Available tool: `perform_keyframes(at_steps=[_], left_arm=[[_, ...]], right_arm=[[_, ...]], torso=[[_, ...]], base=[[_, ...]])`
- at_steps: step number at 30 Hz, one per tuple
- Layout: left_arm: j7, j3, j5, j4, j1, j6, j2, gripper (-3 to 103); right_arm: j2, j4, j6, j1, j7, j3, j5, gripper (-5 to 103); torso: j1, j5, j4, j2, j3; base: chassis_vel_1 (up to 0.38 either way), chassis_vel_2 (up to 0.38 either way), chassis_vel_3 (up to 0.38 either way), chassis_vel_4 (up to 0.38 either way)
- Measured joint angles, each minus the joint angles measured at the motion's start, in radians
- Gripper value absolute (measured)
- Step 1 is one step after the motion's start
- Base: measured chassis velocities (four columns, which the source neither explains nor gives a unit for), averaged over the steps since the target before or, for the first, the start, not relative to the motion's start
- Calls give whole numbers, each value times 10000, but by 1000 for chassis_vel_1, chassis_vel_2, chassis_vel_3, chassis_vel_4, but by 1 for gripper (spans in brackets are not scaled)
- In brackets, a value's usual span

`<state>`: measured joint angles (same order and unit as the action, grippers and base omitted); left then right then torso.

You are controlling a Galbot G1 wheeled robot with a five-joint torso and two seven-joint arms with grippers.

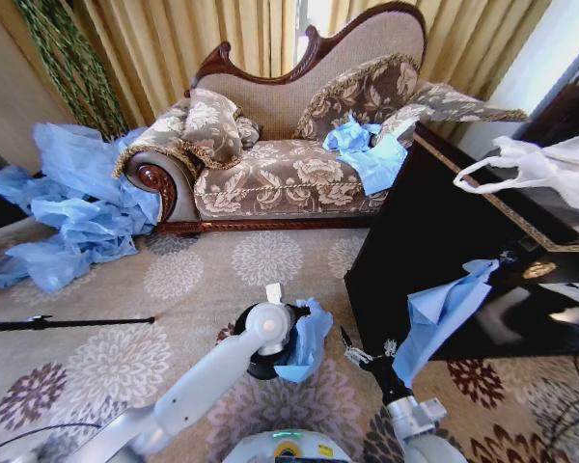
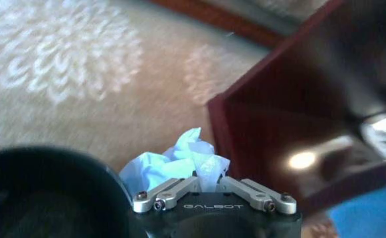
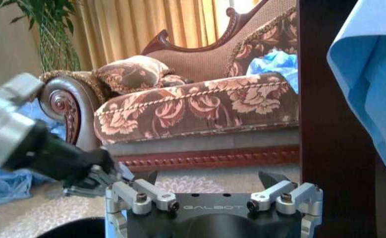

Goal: Place a garbage bag over the trash bin.

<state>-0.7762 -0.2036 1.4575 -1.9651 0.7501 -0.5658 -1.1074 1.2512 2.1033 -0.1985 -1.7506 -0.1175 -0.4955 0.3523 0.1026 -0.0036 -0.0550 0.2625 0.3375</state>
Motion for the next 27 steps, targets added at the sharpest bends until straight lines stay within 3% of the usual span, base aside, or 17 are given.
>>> perform_keyframes(at_steps=[2, 3, 5, 6, 7, 12, 13, 16, 17, 21, 22, 25, 26, 27], left_arm=[[1454, 330, -290, -425, 78, -228, 725, 0], [1454, 330, -290, -425, 78, -228, 725, 0], [3287, 625, -830, -726, -69, -330, 1514, 0], [3910, 721, -989, -810, -188, -336, 1766, 0], [3910, 721, -989, -810, -188, -336, 1766, 0], [7133, 533, -1462, -1079, -1683, -329, 3062, 0], [7133, 533, -1462, -1079, -1683, -329, 3062, 0], [8742, -167, -1348, -1060, -3323, -325, 4105, 0], [8742, -167, -1348, -1060, -3323, -325, 4105, 0], [10294, -1323, -1420, -498, -5334, -115, 5183, 0], [10294, -1323, -1420, -498, -5334, -115, 5183, 0], [11578, -2062, -1900, 157, -6436, 285, 5563, 0], [11578, -2062, -1900, 157, -6436, 285, 5563, 0], [12238, -2412, -2201, 595, -7041, 631, 5610, 0]], right_arm=[[-79, 36, 36, 17, 3, 8, 83, 100], [-79, 36, 36, 17, 3, 8, 83, 100], [-137, 46, 52, 73, -3, 7, 109, 100], [-150, 69, 59, 86, -2, 9, 123, 100], [-150, 69, 59, 86, -2, 9, 123, 100], [-261, 300, 124, 172, -1, 1, 299, 100], [-261, 300, 124, 172, -1, 1, 299, 100], [-383, 619, 306, 283, 4, -271, 831, 100], [-383, 619, 306, 283, 4, -271, 831, 100], [-685, 1063, 394, 158, -305, -779, 1823, 100], [-685, 1063, 394, 158, -305, -779, 1823, 100], [-841, 1164, 204, -63, -812, -962, 2297, 100], [-841, 1164, 204, -63, -812, -962, 2297, 100], [-866, 1168, 122, -80, -1032, -1001, 2443, 100]], torso=[[0, -2, 0, 0, 0], [0, -2, 0, 0, 0], [0, -1, -1, 1, 0], [0, 0, -2, 2, 0], [0, 0, -2, 2, 0], [0, -1, -5, 1, 0], [0, -1, -5, 1, 0], [0, -2, -4, 1, 1], [0, -2, -4, 1, 1], [1, 0, -4, 1, 1], [1, 0, -4, 1, 1], [0, -1, 0, 1, 0], [0, -1, 0, 1, 0], [0, -2, 0, 1, 1]], base=[[0, 0, 0, 0], [0, 0, 0, 0], [0, 0, 0, 0], [0, 0, 0, 0], [0, 0, 0, 0], [0, 0, 0, 0], [0, 0, 0, 0], [0, 0, 0, 0], [0, 0, 0, 0], [0, 0, 0, 0], [0, 0, 0, 0], [0, 0, 0, 0], [0, 0, 0, 0], [0, 0, 0, 0]])
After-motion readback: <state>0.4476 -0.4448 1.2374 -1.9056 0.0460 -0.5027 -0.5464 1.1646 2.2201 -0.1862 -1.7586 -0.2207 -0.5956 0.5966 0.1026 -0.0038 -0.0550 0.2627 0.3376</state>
